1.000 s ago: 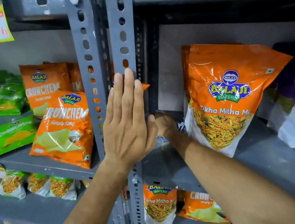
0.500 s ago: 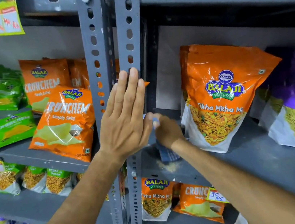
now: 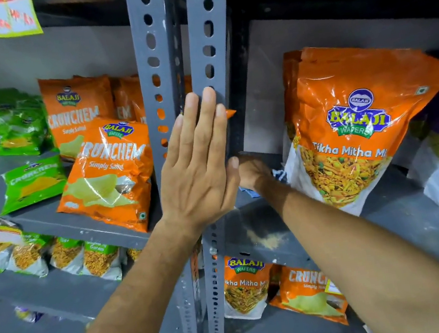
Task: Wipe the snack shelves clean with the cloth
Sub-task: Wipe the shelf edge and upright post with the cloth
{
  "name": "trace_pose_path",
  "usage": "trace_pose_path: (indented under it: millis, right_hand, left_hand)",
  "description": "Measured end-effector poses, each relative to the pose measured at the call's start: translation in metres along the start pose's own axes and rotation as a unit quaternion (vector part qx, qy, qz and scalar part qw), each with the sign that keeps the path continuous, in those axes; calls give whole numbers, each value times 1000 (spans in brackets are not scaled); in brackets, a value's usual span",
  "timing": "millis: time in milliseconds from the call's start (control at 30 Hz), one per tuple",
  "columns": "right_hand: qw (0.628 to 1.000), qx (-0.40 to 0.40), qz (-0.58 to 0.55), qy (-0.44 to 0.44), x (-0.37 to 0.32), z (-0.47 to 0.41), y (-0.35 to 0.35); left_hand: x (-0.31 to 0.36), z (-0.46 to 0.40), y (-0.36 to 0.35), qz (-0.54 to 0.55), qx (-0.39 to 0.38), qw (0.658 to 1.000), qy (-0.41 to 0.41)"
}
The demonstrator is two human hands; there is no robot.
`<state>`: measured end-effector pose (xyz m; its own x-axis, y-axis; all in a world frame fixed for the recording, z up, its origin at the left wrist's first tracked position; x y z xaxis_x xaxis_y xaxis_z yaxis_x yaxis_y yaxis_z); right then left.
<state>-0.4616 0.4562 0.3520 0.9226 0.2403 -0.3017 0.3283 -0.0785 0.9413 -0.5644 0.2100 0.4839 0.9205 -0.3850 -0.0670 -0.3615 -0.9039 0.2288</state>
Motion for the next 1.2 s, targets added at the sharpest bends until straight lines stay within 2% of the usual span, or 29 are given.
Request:
trace_pose_path:
  millis: [267,367,467,567,633,667,767,833,1000,1100,1200]
  right_hand:
    - [983,-15,-40,180,-58,119,19]
    - [975,-38,1,219,-58,155,18]
    - [963,-26,-13,266,-43,192,25]
    - [962,-45,-25,267,-14,220,32]
    - [962,-53,-74,258,-2,230,41]
    - [962,-36,-101,250,2,228,47]
    - [969,77,-127,196,2,197,67]
    - [970,108,-120,183,-17,169,69]
    - [979,-36,-38,196,-54,124,21]
    - [975,-49,17,217,-51,136,11]
    - [968,-46,5,248,-43,163,18]
  left_hand:
    - [1,-2,4,1,-9,1000,13]
    - [1,-2,5,4,-12,1000,13]
    - [1,-2,6,8,-13,1000,11]
    - [0,-1,5,8,-18,1000,13]
    - [0,-1,4,7,-21,1000,13]
    - [1,-1,4,5,-22,1000,13]
    - [-1,-1,3,7,-26,1000,16]
    - [-1,0,2,7,-28,999,15]
    - [-1,0,2,5,-29,999,16]
    - [0,-1,4,4,-29,999,18]
    - [0,0,5,4,-31,999,30]
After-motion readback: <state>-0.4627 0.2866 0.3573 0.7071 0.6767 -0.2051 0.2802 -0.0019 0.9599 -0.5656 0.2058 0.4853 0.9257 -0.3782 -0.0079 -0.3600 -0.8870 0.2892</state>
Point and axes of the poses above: each hand's wrist, its own z-axis away from the middle knuckle, its own y-axis out of the back of the hand, x = y × z, the point moved 10 cm from there along -z, towards the middle knuckle, and after that the axes turned 5 degrees about y, right-handed, at the moved point
